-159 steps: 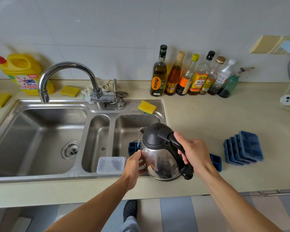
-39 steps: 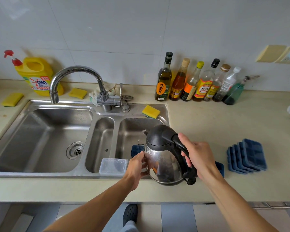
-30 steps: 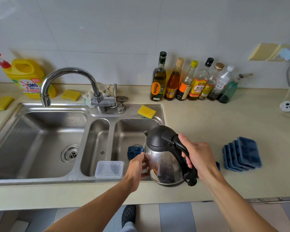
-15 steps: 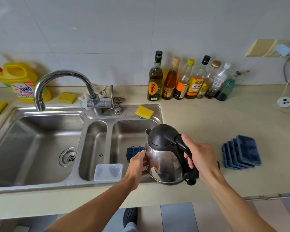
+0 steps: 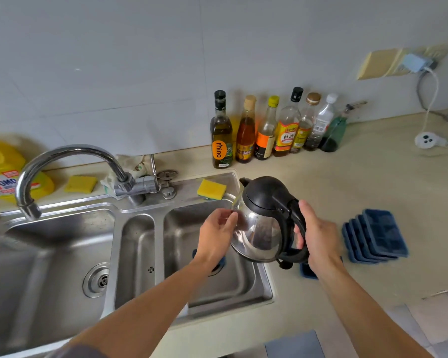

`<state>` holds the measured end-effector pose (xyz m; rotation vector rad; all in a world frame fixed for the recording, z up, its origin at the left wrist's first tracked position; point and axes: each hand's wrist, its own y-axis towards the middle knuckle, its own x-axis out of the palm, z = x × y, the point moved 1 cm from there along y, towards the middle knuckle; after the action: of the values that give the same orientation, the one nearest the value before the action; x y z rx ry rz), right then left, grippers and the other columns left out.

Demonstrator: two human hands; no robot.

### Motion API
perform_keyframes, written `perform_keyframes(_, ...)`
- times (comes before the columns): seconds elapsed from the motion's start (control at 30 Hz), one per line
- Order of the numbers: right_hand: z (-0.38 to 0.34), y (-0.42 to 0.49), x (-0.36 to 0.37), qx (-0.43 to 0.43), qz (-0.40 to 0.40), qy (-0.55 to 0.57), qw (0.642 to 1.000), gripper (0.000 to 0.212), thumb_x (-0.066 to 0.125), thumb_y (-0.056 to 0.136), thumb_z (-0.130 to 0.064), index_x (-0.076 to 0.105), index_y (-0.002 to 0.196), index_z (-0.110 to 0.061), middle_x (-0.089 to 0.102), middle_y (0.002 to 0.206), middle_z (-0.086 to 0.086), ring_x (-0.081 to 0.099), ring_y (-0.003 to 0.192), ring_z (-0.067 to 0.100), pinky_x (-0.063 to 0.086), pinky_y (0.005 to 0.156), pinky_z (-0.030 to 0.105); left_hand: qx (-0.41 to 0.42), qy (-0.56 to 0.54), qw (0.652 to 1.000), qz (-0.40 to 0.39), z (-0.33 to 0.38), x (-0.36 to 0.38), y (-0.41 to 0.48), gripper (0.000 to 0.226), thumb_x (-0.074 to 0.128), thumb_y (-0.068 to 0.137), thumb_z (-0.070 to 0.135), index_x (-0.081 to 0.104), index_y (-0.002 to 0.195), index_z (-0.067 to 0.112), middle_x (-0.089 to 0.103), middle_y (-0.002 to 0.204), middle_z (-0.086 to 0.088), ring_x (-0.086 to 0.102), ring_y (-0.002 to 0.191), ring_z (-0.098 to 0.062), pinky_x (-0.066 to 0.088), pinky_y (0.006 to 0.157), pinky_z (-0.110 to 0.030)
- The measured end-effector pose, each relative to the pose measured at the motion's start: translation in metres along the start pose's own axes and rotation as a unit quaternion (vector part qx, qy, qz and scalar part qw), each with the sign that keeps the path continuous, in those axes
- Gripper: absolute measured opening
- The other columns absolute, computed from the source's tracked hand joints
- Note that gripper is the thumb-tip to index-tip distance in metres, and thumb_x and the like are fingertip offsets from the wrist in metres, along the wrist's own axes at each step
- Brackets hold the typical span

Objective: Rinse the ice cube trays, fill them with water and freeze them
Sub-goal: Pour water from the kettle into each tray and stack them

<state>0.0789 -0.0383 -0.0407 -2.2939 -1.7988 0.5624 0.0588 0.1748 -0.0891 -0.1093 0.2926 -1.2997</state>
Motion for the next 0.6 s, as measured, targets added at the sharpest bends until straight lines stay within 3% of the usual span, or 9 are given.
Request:
perform_keyframes(0.07, -0.005, 0.012, 0.001, -0.008, -0.003, -0.015, 1.000, 0.059, 0.056, 0.074, -0.075, 0.066, 0.047, -0.022, 0.057, 0.047, 0.003, 0.052, 0.039, 0.012, 0.044, 0.038, 0.017, 0.011, 0.013, 1.000, -0.023, 0.005, 0.007, 0.014, 0.012, 0.063, 0.099, 0.026, 0.069, 0.107, 0.020, 0.077, 0.100, 0.002, 0.072, 0.100, -0.017, 0.055, 0.093, -0.036)
perform_keyframes(0.17, -0.008, 0.035, 0.002, -0.016, -0.011, -0.027, 0.999, 0.058, 0.056, 0.088, -0.065, 0.066, 0.050, -0.022, 0.058, 0.050, 0.003, 0.055, 0.041, 0.010, 0.045, 0.039, 0.016, 0.007, 0.036, 0.997, -0.061, 0.009, 0.015, 0.041, 0.010, 0.063, 0.098, 0.032, 0.066, 0.107, 0.030, 0.075, 0.106, 0.007, 0.069, 0.106, -0.012, 0.053, 0.098, -0.035)
perform_keyframes(0.27, -0.010, 0.056, 0.003, -0.025, -0.009, -0.030, 0.999, 0.057, 0.056, 0.093, -0.060, 0.065, 0.057, -0.017, 0.058, 0.053, 0.004, 0.055, 0.045, 0.010, 0.048, 0.044, 0.019, 0.004, 0.061, 0.993, -0.103, 0.015, 0.021, 0.068, 0.027, 0.061, 0.100, 0.035, 0.065, 0.123, 0.022, 0.073, 0.117, 0.002, 0.067, 0.112, -0.014, 0.050, 0.106, -0.041)
perform_keyframes(0.33, -0.012, 0.070, 0.003, -0.042, 0.001, -0.033, 0.999, 0.056, 0.056, 0.094, -0.058, 0.066, 0.062, -0.013, 0.060, 0.055, 0.006, 0.056, 0.046, 0.009, 0.048, 0.046, 0.018, 0.014, 0.084, 0.989, -0.119, 0.019, 0.027, 0.086, 0.029, 0.059, 0.101, 0.034, 0.066, 0.125, 0.020, 0.072, 0.117, 0.002, 0.066, 0.111, -0.013, 0.049, 0.106, -0.040)
perform_keyframes(0.6, -0.007, 0.104, 0.009, -0.071, 0.017, -0.003, 0.997, 0.055, 0.057, 0.097, -0.050, 0.063, 0.051, -0.019, 0.058, 0.052, 0.004, 0.054, 0.046, 0.012, 0.047, 0.046, 0.016, 0.037, 0.156, 0.978, -0.135, 0.024, 0.050, 0.127, 0.033, 0.058, 0.101, 0.035, 0.061, 0.129, 0.017, 0.069, 0.116, 0.000, 0.064, 0.112, -0.017, 0.052, 0.101, -0.041)
